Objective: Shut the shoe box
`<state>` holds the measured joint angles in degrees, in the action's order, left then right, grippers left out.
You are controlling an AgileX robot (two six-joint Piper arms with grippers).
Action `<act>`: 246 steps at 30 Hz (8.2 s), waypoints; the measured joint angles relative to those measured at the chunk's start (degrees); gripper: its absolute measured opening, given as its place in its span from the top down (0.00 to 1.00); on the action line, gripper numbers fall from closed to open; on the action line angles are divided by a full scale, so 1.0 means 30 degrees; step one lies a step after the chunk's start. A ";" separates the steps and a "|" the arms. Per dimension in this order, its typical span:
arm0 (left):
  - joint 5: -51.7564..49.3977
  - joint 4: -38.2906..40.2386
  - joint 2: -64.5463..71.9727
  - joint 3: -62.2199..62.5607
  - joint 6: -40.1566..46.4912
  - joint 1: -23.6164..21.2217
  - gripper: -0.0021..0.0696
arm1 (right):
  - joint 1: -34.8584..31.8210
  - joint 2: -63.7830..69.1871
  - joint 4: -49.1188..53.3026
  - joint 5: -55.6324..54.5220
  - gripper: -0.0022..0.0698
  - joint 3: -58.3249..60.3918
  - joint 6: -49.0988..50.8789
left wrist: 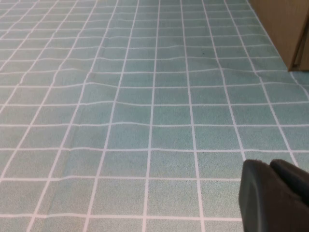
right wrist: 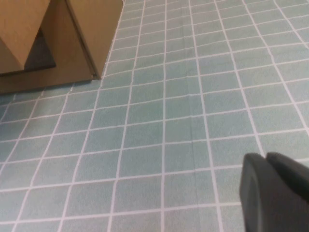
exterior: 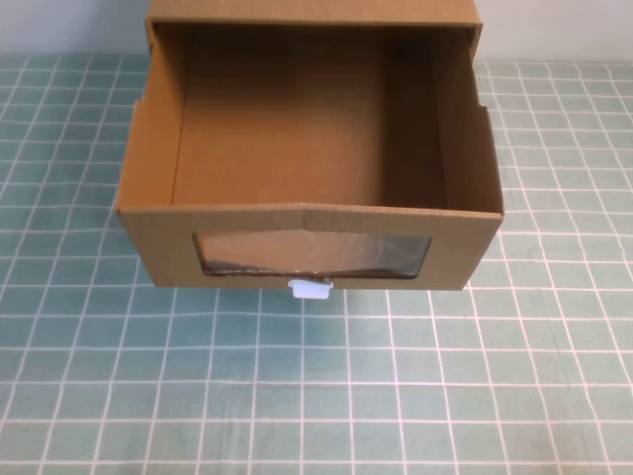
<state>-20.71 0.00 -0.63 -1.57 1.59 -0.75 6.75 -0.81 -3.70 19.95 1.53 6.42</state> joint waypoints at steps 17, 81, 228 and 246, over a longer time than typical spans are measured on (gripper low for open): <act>0.0000 -0.0702 0.0000 0.0000 0.0000 0.0000 0.98 | 0.0000 0.0000 0.0000 0.0000 0.99 0.0000 0.0000; -1.1864 0.7147 3.0645 3.5697 0.7110 0.4692 0.98 | 0.0000 0.0000 0.0000 0.0000 0.99 0.0000 0.0000; -1.4155 1.2122 3.6610 3.9814 0.8894 0.4692 0.98 | 0.9729 2.9631 0.1631 -0.1983 0.99 -2.5070 0.3380; -1.4379 1.2263 3.6610 3.9824 0.8894 0.4692 0.98 | 0.8203 3.3347 0.1657 -0.3169 0.99 -2.9138 0.3380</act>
<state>-63.84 36.79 109.20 117.91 28.27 13.32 31.36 99.23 1.27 10.44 -85.89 16.56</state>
